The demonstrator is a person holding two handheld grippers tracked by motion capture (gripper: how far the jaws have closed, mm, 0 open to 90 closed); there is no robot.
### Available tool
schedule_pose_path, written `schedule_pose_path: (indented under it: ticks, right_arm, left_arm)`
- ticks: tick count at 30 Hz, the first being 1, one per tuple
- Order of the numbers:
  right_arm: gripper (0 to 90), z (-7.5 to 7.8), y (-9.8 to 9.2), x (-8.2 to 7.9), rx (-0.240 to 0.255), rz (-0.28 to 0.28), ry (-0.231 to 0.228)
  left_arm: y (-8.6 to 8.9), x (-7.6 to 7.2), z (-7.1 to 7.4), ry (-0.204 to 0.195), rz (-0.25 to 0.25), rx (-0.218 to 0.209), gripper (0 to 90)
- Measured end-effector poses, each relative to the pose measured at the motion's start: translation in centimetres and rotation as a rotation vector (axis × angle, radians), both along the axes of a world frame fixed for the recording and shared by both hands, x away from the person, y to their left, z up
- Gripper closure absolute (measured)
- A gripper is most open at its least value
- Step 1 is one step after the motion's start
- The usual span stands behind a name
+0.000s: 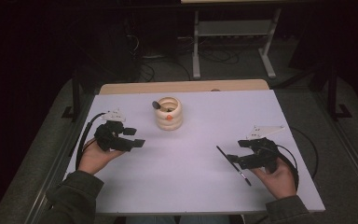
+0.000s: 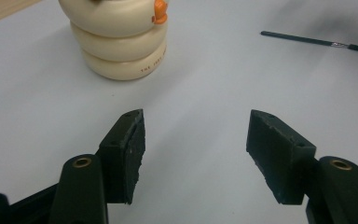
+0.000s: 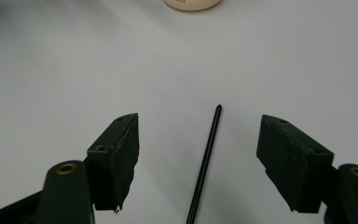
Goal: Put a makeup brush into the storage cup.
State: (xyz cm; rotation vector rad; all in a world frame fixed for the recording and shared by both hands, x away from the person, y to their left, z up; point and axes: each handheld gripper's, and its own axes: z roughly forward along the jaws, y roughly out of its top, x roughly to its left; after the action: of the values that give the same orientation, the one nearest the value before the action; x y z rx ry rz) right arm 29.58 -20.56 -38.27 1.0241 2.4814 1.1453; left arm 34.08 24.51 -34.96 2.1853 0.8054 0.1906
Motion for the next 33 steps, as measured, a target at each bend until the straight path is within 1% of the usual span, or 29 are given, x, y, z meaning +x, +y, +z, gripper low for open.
schedule_pose_path:
  ticks: [4, 5, 7, 9, 10, 11, 12, 13, 14, 15, 16, 17, 18, 19, 20, 21, 22, 24, 25, 26, 27, 30, 31, 33]
  right_arm:
    - [29.2, 0.1, -0.2, -0.1, 0.002, -0.004, -0.007]
    - [29.3, 0.1, -0.2, -0.1, -0.001, -0.005, -0.012]
    - [29.9, 0.3, -0.2, -0.1, 0.004, -0.010, -0.008]
    - [29.9, 0.3, -0.3, -0.1, 0.006, -0.014, -0.007]
    - [30.0, 0.3, -0.3, -0.1, 0.004, -0.014, -0.009]
    - [30.4, 0.3, -0.3, -0.1, 0.003, -0.014, -0.011]
    - [30.7, 0.3, -0.3, -0.2, 0.003, -0.018, -0.006]
    - [30.7, 0.3, -0.3, -0.2, 0.003, -0.021, -0.002]
    - [30.7, 0.3, -0.3, -0.2, 0.001, -0.020, -0.001]
    - [31.0, 0.2, -0.4, -0.2, -0.004, -0.019, -0.002]
    - [31.4, 0.2, -0.4, -0.1, -0.001, -0.019, 0.000]
    - [31.4, 0.2, -0.4, -0.1, -0.001, -0.023, 0.013]
    - [31.4, 0.2, -0.4, -0.1, -0.003, -0.025, 0.013]
    - [31.4, 0.2, -0.4, -0.2, -0.010, -0.024, 0.009]
    - [31.5, 0.2, -0.4, -0.2, -0.011, -0.022, 0.001]
    - [31.5, 0.2, -0.3, -0.2, -0.008, -0.025, 0.004]
    - [31.5, 0.3, -0.3, -0.2, -0.008, -0.029, 0.009]
    - [31.5, 0.3, -0.3, -0.2, -0.008, -0.030, 0.009]
    - [31.5, 0.2, -0.3, -0.1, -0.004, -0.031, 0.012]
    - [31.9, 0.1, -0.3, 0.0, -0.009, -0.026, 0.017]
    - [32.1, 0.1, -0.2, -0.1, -0.012, -0.034, 0.025]
    - [32.7, 0.1, -0.2, -0.1, -0.016, -0.034, 0.026]
    - [32.9, 0.0, -0.2, -0.1, -0.015, -0.037, 0.031]
    - [33.2, -0.2, -0.2, 0.0, -0.013, -0.035, 0.031]
  left_arm:
    - [-0.1, -0.7, -0.2, -0.008, -0.007, -0.017, 35.4]
    - [-0.2, -0.9, -0.2, -0.008, -0.011, -0.014, 35.3]
    - [-0.5, -1.1, -0.4, -0.017, -0.013, 0.007, 34.2]
    - [-0.6, -1.4, -0.5, -0.018, -0.024, 0.006, 33.7]
    - [-0.6, -1.5, -0.5, -0.026, -0.030, 0.011, 33.3]
    - [-0.8, -1.7, -0.6, -0.027, -0.025, -0.006, 33.0]
    - [-0.8, -1.8, -0.6, -0.022, -0.027, -0.012, 32.9]
    - [-0.8, -1.8, -0.7, -0.030, -0.028, -0.017, 32.6]
    - [-0.9, -2.0, -0.7, -0.025, -0.026, -0.021, 32.5]
    - [-0.9, -2.1, -0.7, -0.036, -0.037, -0.019, 32.4]
    - [-1.0, -2.2, -0.8, -0.034, -0.034, -0.025, 32.4]
    - [-1.0, -2.3, -0.8, -0.034, -0.043, -0.017, 32.4]
    - [-1.2, -2.5, -0.8, -0.032, -0.037, -0.024, 32.3]
    - [-1.2, -2.6, -0.8, -0.040, -0.047, -0.022, 32.4]
    - [-1.3, -2.7, -0.8, -0.039, -0.046, -0.028, 32.4]
    - [-1.3, -2.9, -0.8, -0.042, -0.044, -0.029, 32.3]
    - [-1.4, -2.9, -0.8, -0.045, -0.049, -0.022, 32.1]
    - [-1.5, -3.1, -0.8, -0.047, -0.049, -0.029, 31.9]
    - [-1.7, -3.4, -0.9, -0.053, -0.054, -0.022, 31.9]
    - [-1.9, -3.5, -1.0, -0.055, -0.055, -0.021, 31.5]
    - [-2.0, -3.6, -1.1, -0.058, -0.063, -0.021, 31.3]
    - [-2.6, -3.9, -1.5, -0.060, -0.074, -0.011, 31.1]
    - [-2.7, -3.9, -1.7, -0.057, -0.078, -0.013, 31.0]
    - [-3.0, -4.0, -2.0, -0.050, -0.086, -0.001, 31.0]
